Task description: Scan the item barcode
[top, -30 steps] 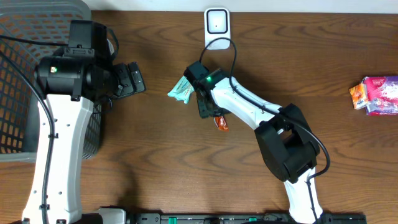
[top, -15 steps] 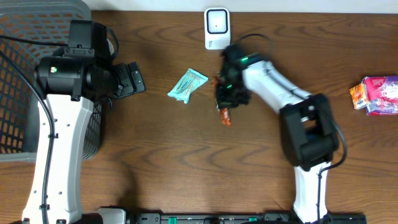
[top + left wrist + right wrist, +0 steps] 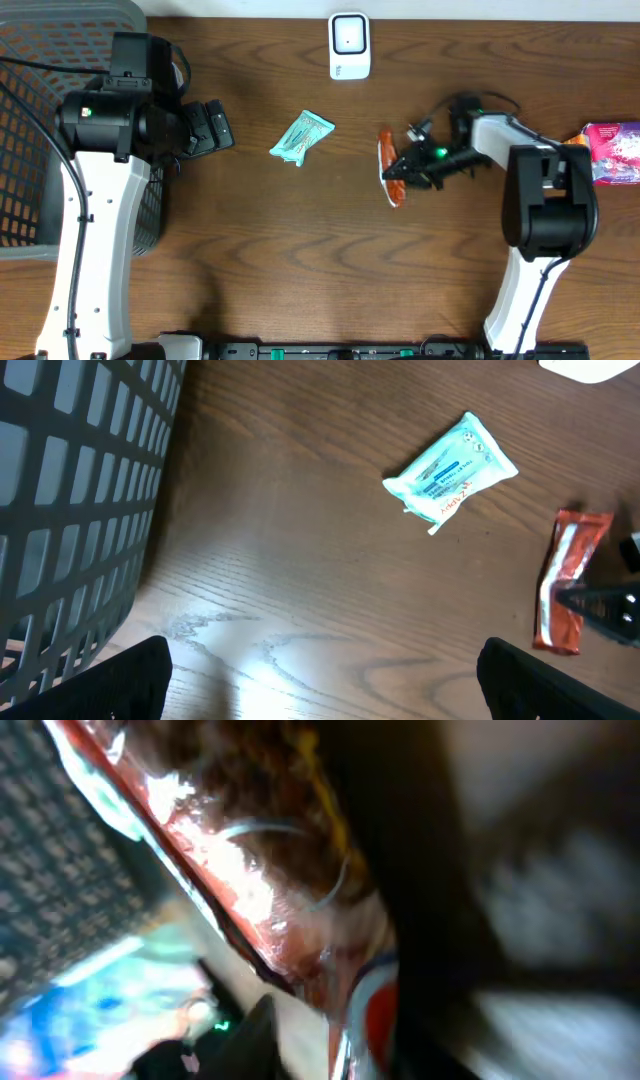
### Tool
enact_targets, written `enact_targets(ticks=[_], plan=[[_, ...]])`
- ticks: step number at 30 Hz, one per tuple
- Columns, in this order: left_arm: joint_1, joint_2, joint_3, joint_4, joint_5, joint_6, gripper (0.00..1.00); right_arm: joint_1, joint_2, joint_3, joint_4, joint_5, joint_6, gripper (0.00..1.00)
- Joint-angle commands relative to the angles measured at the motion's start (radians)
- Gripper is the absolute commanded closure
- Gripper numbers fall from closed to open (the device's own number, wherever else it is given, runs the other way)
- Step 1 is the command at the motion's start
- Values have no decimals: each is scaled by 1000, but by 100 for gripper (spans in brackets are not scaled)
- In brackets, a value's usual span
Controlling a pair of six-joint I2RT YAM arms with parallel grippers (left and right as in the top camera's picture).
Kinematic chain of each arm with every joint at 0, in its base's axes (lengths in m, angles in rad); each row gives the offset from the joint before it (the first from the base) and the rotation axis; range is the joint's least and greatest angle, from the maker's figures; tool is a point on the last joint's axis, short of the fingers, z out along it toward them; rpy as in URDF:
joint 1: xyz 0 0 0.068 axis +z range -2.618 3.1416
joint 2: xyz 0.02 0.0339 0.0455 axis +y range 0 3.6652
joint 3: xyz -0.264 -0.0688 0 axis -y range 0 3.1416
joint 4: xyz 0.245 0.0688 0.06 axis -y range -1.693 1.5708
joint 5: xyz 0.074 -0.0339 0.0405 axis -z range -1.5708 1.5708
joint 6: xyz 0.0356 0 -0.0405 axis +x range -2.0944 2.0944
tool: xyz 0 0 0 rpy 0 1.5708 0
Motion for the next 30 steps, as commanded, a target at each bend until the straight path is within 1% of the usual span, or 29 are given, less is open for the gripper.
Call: enact_targets(ticks=[1, 7, 10, 13, 14, 15, 17, 18, 22, 28, 30], plan=[[3, -3, 1, -3, -10, -9, 2, -78, -4, -1, -28, -106, -26, 65], [3, -3, 1, -3, -10, -9, 2, -179, -69, 86, -219, 130, -48, 62], [3, -3, 1, -3, -10, -9, 2, -181, -135, 130, -285, 192, -76, 62], [3, -3, 1, -3, -10, -9, 2, -154, -217, 146, -297, 251, -78, 63], [3, -3, 1, -3, -10, -9, 2, -137, -247, 146, -296, 272, -78, 67], [3, -3, 1, -3, -10, -9, 2, -119, -269, 146, -294, 290, -78, 76], [3, -3, 1, -3, -10, -9, 2, -77, -302, 146, -291, 330, -78, 95], [3, -3, 1, -3, -10, -9, 2, -46, -315, 145, -290, 356, -78, 99], [3, -3, 1, -3, -10, -9, 2, 51, -311, 141, -289, 451, -66, 99], [3, -3, 1, -3, -10, -9, 2, 198, -267, 96, -268, 698, 75, 99], [3, -3, 1, -3, -10, -9, 2, 224, -254, 71, -241, 716, 90, 99]])
